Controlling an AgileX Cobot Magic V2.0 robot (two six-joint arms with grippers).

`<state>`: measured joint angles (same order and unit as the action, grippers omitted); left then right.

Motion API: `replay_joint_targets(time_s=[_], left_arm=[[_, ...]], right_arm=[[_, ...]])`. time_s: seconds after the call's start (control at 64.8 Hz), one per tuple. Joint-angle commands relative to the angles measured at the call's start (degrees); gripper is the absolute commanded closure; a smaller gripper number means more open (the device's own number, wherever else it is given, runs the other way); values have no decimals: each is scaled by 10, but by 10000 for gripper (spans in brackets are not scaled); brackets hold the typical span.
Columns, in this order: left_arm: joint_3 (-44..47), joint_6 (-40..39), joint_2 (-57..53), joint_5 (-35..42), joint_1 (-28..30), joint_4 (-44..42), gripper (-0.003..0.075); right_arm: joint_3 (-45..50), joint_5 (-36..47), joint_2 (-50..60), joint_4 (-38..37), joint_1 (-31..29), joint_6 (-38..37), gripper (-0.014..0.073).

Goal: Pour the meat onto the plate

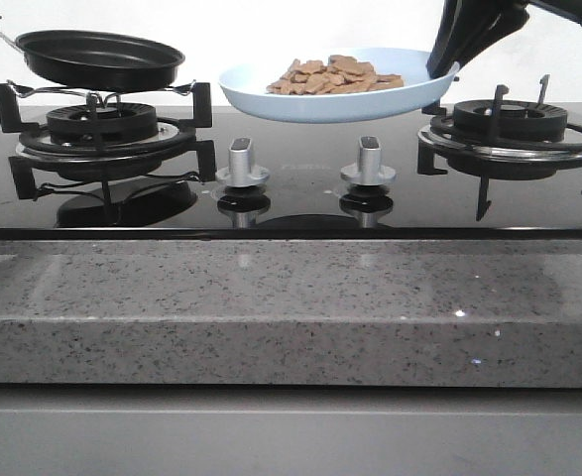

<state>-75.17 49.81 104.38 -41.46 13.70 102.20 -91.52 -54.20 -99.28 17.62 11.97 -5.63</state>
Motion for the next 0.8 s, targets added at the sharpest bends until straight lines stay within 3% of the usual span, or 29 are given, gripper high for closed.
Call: replay_joint_targets(time_s=[0.0, 0.123, 0.232, 0.571, 0.787], left_arm=[[-20, 4, -28, -26, 1, 30, 489], [-20, 12, -28, -40, 1, 20, 372], [-20, 12, -29, -42, 2, 2, 318], [-22, 12, -76, -29, 42, -117, 306], [-22, -4, -144, 9, 74, -253, 306]], right_arm=[[-15, 28, 33, 13, -4, 4, 664], [-15, 28, 33, 13, -4, 4, 664], [-15, 28, 33, 13, -4, 4, 664], [-15, 28, 33, 13, -4, 4, 664], [-15, 28, 33, 13, -4, 4, 664]])
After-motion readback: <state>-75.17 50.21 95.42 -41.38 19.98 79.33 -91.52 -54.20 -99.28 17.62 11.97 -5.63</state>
